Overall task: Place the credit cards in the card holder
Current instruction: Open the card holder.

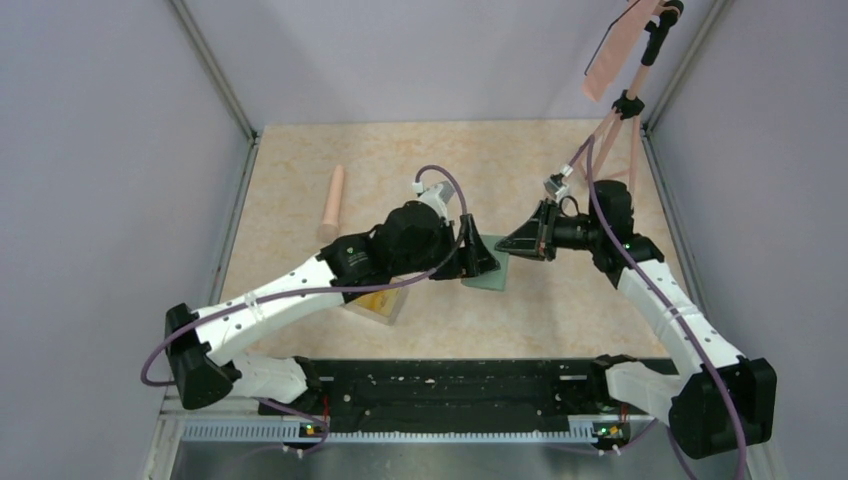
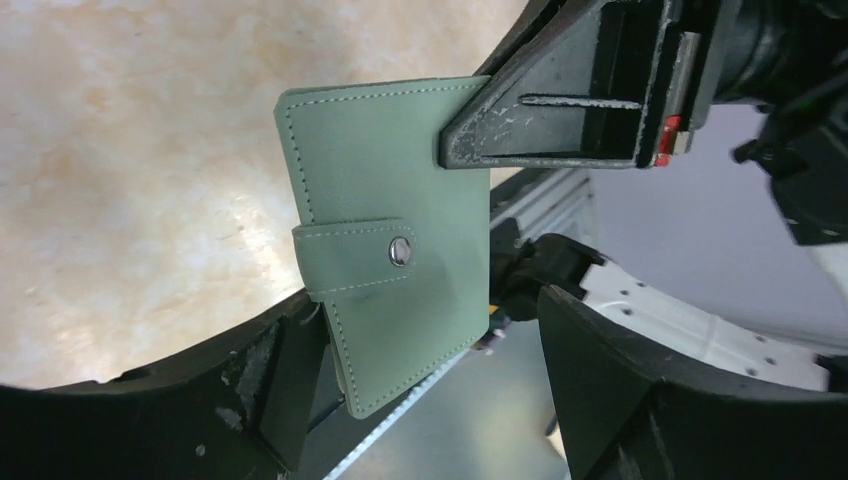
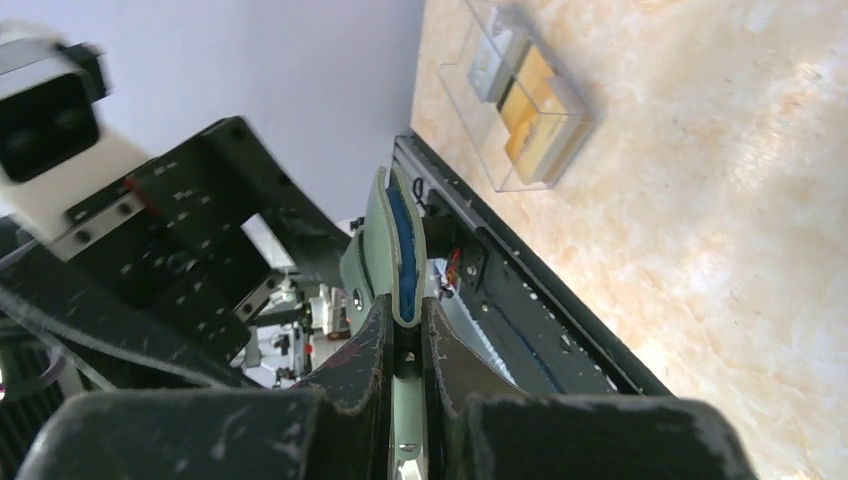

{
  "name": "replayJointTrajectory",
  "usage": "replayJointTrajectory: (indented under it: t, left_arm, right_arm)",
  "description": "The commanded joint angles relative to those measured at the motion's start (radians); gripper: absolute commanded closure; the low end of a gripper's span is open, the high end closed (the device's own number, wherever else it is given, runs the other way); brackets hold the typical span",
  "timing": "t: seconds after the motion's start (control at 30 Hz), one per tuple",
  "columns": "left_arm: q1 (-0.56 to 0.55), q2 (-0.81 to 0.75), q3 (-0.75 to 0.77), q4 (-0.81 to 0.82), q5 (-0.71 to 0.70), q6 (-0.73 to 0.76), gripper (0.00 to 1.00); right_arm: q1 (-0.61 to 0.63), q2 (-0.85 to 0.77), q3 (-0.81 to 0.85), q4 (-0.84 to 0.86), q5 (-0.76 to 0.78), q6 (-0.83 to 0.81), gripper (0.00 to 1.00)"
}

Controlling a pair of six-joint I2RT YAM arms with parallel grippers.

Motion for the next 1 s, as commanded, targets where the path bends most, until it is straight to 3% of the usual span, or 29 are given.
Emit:
replayJointTrajectory:
  t: [0.0,0.3,0.73,0.97]
  left_arm:
    - [-0.071,0.124,0.179,-0.323,-0.252,0.090,0.19]
    - [-0.177,0.364,0.481,-0.621,-0.460,0.103,0.21]
    - [-0.185,0.367,0.502,-0.712,-0.549,0.067,0.19]
    - [-0.185,0.362,0.475,-0.604,-0.493,0.110,0.20]
  right_arm:
    - [0.038,-0.017,0.023,-0.112,0.095,-0.046,1.00]
    - [0.043,-0.051,-0.007,-0.113,0.122,-0.027,1.00]
    - [0.043,-0.063,-0.015,-0.118,0.115,-0.033,1.00]
    - [0.043,-0.063,-0.020,-0.111,0.105,-0.033,1.00]
